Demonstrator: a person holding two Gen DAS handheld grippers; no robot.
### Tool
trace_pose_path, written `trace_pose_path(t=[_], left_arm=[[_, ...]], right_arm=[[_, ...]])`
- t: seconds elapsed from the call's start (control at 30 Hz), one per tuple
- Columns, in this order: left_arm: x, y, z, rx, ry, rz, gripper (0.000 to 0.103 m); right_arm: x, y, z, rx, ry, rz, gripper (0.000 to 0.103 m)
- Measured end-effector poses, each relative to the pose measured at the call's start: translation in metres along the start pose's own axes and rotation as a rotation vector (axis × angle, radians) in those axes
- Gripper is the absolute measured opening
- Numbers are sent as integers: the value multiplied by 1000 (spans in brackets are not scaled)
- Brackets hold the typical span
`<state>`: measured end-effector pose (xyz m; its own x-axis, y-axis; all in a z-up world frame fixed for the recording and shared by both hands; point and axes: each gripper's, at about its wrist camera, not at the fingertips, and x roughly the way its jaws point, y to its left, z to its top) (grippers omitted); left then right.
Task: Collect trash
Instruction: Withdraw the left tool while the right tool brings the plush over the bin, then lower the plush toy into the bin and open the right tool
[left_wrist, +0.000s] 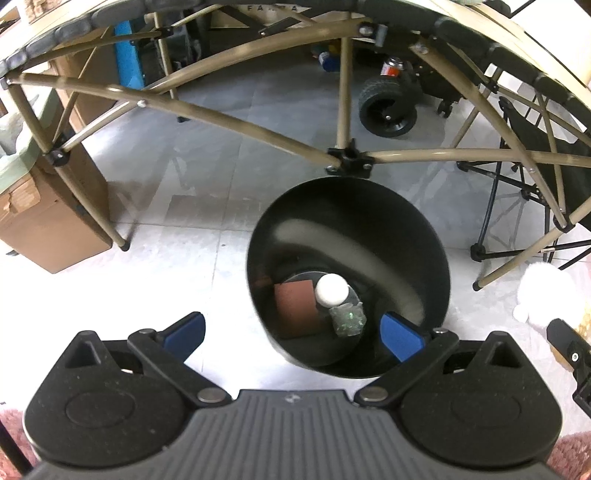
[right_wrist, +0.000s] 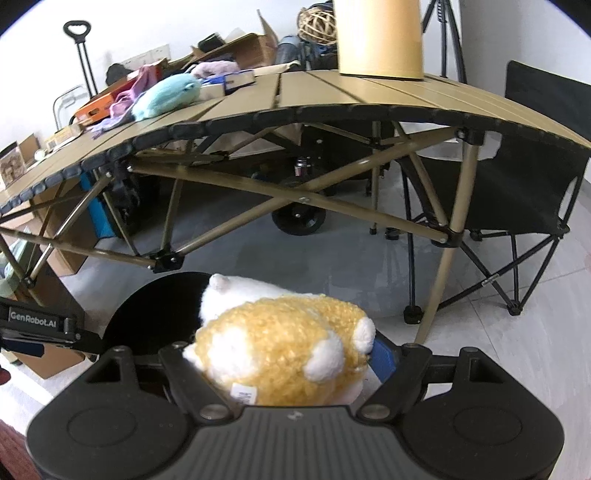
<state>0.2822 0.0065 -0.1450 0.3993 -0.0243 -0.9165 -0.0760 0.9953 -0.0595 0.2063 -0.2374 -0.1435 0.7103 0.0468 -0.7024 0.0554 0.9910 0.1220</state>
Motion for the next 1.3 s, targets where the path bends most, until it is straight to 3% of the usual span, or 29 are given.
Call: trace_pose_path(t=[0.57, 1.3], left_arm=[[-2, 60, -12, -69, 2, 30, 103], [2, 114, -24, -141, 34, 41, 103]], right_arm=[[19, 65, 4, -116, 39, 78, 77], [57, 126, 4, -220, 113, 51, 77]])
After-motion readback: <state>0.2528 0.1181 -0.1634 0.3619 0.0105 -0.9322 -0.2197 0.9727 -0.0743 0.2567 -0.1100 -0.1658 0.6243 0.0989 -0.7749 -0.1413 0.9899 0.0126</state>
